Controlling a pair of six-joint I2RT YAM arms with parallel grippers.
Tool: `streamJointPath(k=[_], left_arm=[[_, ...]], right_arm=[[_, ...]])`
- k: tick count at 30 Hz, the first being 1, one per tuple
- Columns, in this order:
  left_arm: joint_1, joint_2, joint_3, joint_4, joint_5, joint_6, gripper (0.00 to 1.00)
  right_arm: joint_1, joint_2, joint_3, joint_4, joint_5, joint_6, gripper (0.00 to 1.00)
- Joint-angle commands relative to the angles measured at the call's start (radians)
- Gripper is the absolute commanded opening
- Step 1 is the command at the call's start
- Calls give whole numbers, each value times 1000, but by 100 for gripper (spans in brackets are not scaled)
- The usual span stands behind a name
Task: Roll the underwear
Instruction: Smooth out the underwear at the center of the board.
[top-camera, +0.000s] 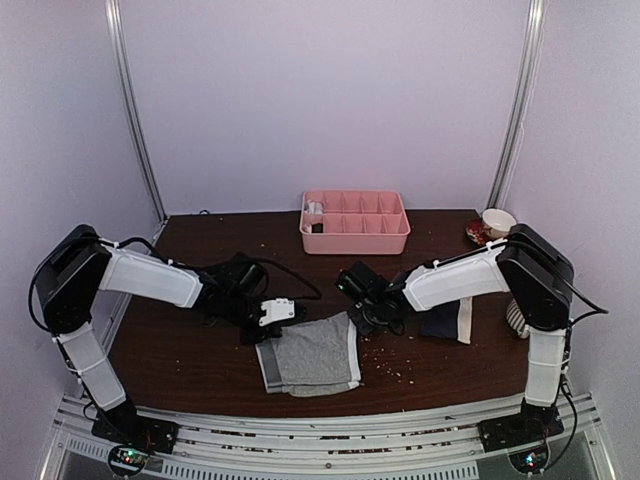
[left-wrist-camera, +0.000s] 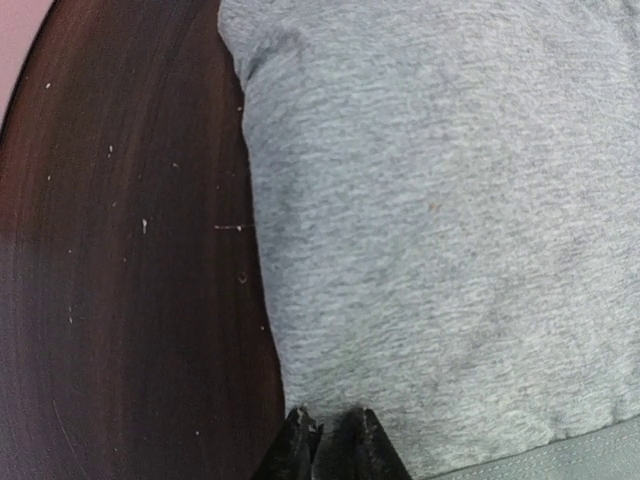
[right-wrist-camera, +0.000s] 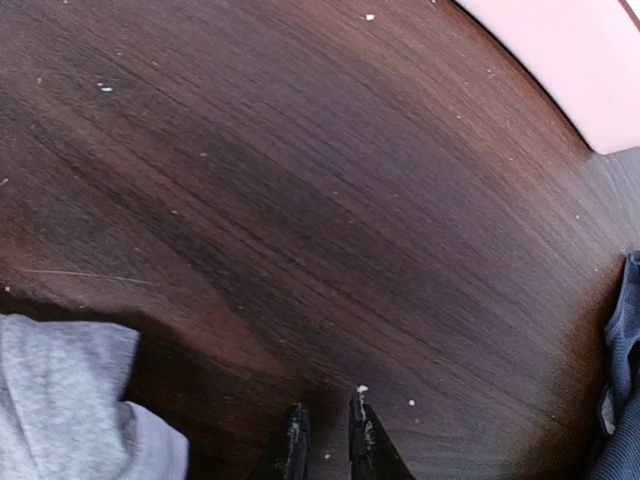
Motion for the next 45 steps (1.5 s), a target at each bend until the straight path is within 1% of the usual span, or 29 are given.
streamJointPath(k=[1,3,6,10,13,17,19,25,30,34,39,43,45], left_arm=[[4,-43,3,-42,-5,-15,24],[5,-61,21,-42,-4,-22,35],[6,-94,37,-38,3,-27,44],[5,-134,51,-51,3,-28,45],[6,-159,35,-57,-4,-25,41],[5,-153,-5,-53,-36,-18,26],[6,-130,-17,-55,-50,-10,21],[4,-63,-23,-45,-94,-4,14],[5,-25,-23,-54,-134,-5,5],[6,-25,-40,-74,-140,1,2],[4,-32,-59,-95,-135,15,0],[5,-44,-60,-107,-134,18,0],[5,-64,-47,-111,-125,10,0]], right_arm=[[-4,-49,10,-25,75,7,17],[-3,-106,16,-2,74,2,19],[-2,-174,19,43,12,-20,20],[-2,-198,36,76,-101,-33,21],[-2,-167,56,72,-158,-32,20],[-1,-97,83,51,-236,-36,18],[-1,-65,89,52,-266,-36,16],[-3,-13,92,46,-300,-39,14],[-8,44,94,1,-252,-26,13],[-13,83,96,-35,-192,-18,11],[-14,86,93,-53,-123,-18,10],[-14,85,132,-84,-30,-35,10],[-13,84,173,-89,-38,-65,10]])
